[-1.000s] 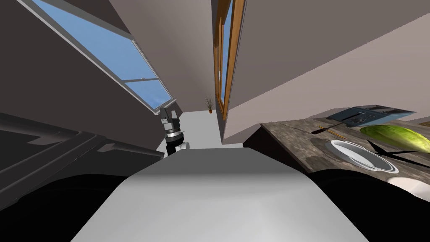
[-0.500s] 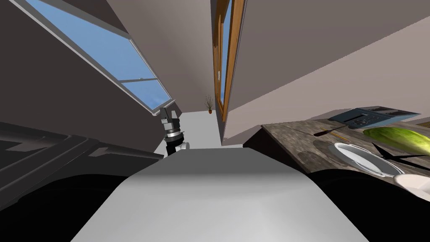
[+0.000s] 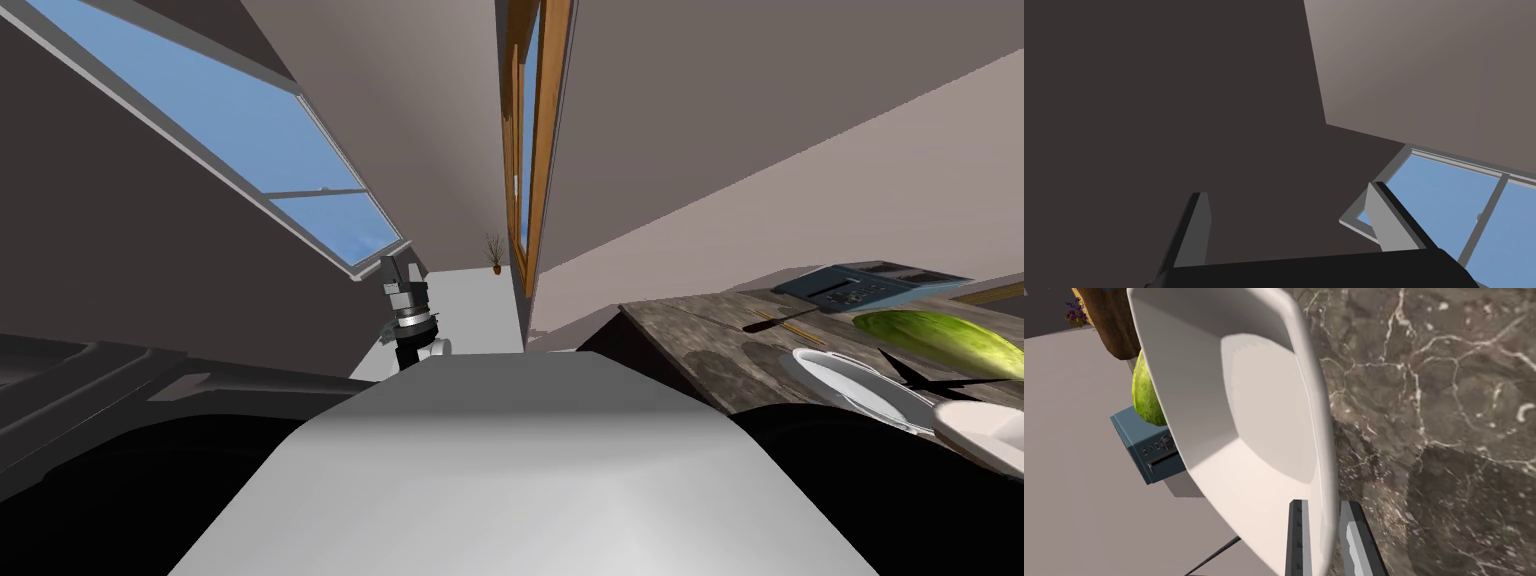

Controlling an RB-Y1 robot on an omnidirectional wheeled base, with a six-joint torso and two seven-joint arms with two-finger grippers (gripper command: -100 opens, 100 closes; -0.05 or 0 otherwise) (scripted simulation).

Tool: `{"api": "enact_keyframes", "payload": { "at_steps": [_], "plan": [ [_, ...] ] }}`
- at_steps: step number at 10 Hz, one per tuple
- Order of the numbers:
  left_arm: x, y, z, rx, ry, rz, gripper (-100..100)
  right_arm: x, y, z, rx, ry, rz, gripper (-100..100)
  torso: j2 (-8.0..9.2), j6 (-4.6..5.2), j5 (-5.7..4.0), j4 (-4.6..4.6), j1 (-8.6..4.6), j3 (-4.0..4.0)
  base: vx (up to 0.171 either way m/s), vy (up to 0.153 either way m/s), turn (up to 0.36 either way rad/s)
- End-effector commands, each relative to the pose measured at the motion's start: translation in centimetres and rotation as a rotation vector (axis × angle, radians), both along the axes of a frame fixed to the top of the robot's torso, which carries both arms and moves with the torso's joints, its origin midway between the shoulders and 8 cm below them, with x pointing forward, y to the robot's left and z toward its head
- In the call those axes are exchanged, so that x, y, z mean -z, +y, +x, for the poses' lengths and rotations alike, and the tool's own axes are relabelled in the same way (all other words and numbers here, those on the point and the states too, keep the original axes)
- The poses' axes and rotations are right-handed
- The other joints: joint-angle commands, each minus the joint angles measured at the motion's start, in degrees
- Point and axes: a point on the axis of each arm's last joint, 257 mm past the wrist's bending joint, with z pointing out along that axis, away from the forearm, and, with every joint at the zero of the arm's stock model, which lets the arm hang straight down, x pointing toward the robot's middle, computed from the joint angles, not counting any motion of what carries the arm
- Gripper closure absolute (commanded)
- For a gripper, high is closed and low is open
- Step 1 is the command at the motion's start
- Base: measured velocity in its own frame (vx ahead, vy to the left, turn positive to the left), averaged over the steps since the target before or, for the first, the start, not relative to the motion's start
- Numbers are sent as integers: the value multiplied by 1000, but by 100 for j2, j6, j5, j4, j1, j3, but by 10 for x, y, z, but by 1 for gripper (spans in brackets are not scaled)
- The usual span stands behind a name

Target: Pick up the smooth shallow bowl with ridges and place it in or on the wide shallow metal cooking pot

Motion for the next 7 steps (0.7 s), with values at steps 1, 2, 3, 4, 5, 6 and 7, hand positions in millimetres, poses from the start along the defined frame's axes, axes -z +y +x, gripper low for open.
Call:
{"api": "enact_keyframes", "payload": {
  "at_steps": [1, 2, 3, 4, 5, 6, 7],
  "plan": [
    [0, 0, 0, 0, 0, 0, 0, -7, -1, 11, -10, -20, 11, 100, 0, 0, 0, 0, 0, 0, 181, -184, 35],
    [0, 0, 0, 0, 0, 0, 0, -7, 1, 13, -14, -22, 23, 100, -4, -7, -5, -2, -26, -4, 131, -215, 28],
    [0, 0, 0, 0, 0, 0, 0, -5, 4, 13, -17, -17, 33, 100, 7, -1, -10, 0, -43, 2, 153, -195, 4],
    [0, 0, 0, 0, 0, 0, 0, -6, 4, 13, -22, -7, 36, 100, 8, 4, -14, 1, -41, 4, 150, -180, -9],
    [0, 0, 0, 0, 0, 0, 0, -8, 4, 14, -28, 3, 34, 100, 13, 6, -12, 1, -37, 6, 119, -192, 1],
    [0, 0, 0, 0, 0, 0, 0, -9, 3, 15, -29, 6, 32, 100, 23, 6, -9, 2, -38, 11, 79, -186, 43],
    [0, 0, 0, 0, 0, 0, 0, -8, 4, 14, -26, 1, 34, 100, 37, 1, -9, 4, -34, 18, -6, -50, 85]
  ]
}}
